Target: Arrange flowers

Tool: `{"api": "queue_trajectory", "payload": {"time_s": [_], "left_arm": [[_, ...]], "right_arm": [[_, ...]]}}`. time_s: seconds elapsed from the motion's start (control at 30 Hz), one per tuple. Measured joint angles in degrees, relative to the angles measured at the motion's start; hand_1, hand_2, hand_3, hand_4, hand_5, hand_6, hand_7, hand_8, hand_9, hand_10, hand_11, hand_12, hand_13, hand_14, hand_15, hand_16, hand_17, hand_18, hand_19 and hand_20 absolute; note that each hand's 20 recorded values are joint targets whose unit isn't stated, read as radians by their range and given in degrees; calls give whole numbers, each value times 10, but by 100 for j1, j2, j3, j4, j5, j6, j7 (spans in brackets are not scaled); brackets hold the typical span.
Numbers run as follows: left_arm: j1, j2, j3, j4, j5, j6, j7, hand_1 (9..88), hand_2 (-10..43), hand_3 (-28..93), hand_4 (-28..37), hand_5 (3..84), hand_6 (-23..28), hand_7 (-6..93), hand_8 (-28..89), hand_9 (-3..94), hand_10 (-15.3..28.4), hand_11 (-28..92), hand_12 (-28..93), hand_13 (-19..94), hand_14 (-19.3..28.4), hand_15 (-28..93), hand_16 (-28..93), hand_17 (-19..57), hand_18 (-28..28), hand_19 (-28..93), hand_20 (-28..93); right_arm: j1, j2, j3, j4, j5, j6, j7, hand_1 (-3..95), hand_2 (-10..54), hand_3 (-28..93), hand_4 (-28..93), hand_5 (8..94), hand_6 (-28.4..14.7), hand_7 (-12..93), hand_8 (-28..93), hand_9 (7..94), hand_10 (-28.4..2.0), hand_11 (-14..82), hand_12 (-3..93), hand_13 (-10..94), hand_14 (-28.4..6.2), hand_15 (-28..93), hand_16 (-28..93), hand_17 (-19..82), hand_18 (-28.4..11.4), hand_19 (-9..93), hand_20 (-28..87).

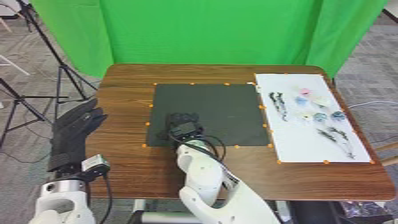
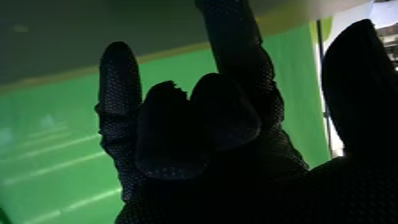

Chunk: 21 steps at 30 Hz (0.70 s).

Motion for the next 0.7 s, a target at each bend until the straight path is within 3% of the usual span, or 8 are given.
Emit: {"api": "queue_trajectory", "payload": {"time_s": [0.27, 0.4, 0.7], "left_arm": [[136, -70, -133, -54, 35, -9, -34, 313, 3, 799, -126, 437, 125, 171, -112, 354, 206, 438, 64, 256, 273, 676, -186, -75, 227, 600, 104], [263, -59, -193, -105, -12, 4, 46, 314, 2, 797, -128, 436, 126, 170, -111, 353, 205, 437, 64, 254, 272, 675, -186, -76, 226, 598, 104], [717, -69, -562, -201, -140, 35, 288, 311, -3, 797, -133, 434, 125, 169, -110, 352, 205, 436, 65, 251, 271, 673, -186, -77, 226, 596, 105]], "right_arm": [[388, 277, -182, 22, 230, 204, 274, 184, 69, 727, -194, 786, -93, 227, -73, 786, -162, 740, 432, 761, -178, 889, 354, 236, -284, 831, 166], [406, 406, -186, -124, 397, 327, 263, 170, 87, 728, -192, 752, -93, 233, -81, 750, -188, 717, 398, 717, -196, 879, 336, 212, -284, 793, 163], [382, 1047, -104, -1150, 1058, 536, -73, 153, 117, 739, -185, 710, -92, 243, -91, 677, -206, 695, 363, 634, -226, 873, 309, 155, -284, 740, 162]]}}
